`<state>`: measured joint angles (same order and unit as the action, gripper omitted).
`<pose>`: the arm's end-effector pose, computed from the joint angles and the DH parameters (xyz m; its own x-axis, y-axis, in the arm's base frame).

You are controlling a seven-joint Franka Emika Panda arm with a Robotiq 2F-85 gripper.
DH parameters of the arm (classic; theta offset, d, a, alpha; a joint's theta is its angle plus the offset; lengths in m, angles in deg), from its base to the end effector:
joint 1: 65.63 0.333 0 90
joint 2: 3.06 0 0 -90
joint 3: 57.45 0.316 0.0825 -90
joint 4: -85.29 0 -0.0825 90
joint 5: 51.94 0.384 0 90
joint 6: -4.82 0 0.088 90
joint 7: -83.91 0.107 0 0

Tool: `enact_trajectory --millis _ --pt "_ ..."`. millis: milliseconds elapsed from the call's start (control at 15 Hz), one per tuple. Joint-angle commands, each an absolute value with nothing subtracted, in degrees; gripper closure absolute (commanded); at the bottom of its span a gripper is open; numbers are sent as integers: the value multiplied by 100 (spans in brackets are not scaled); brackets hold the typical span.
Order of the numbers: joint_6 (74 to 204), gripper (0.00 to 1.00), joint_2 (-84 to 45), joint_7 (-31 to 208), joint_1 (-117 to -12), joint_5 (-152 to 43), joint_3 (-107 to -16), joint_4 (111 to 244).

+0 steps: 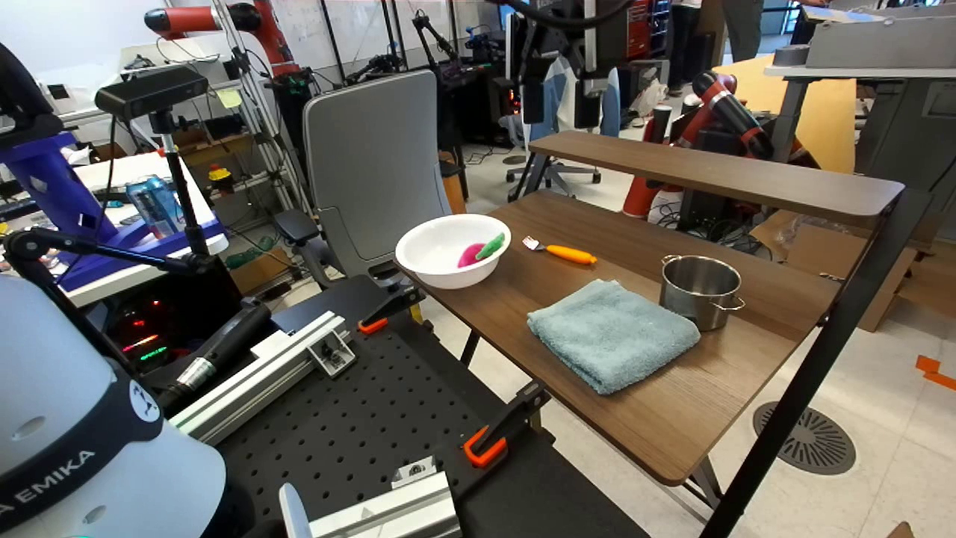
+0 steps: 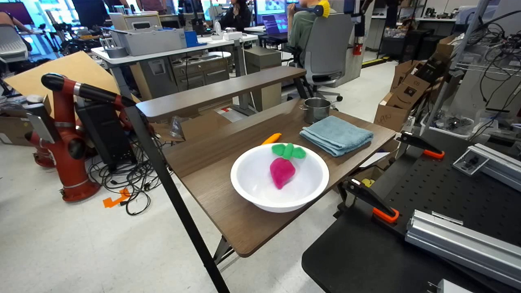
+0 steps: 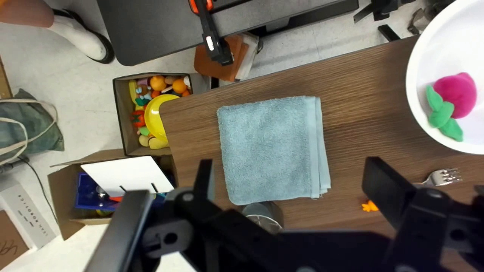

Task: Slide the blue towel backwards

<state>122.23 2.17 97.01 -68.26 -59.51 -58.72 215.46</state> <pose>0.4873 -0.0405 0.3857 0.9669 -0.2316 -0.1067 -0.2169 -0.9670 0.1337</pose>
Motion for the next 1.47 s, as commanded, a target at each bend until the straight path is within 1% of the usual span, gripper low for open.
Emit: enact_trajectory --millis 0,533,600,733,1133,1400 --pt "12489 0 -64 9299 -6920 -5882 -6018 21527" --pt "13205 0 -1189 8746 -7108 -5853 -6285 21528" --pt "13087 0 -986 8906 -7062 -5936 -6278 21639" --pt "13178 0 -1211 8886 -7071 -5934 -6300 21584" --pt "13193 0 -1222 8965 -7046 -6017 -6305 21520" --pt "13353 0 -1611 9235 -6966 -6074 -6280 21317"
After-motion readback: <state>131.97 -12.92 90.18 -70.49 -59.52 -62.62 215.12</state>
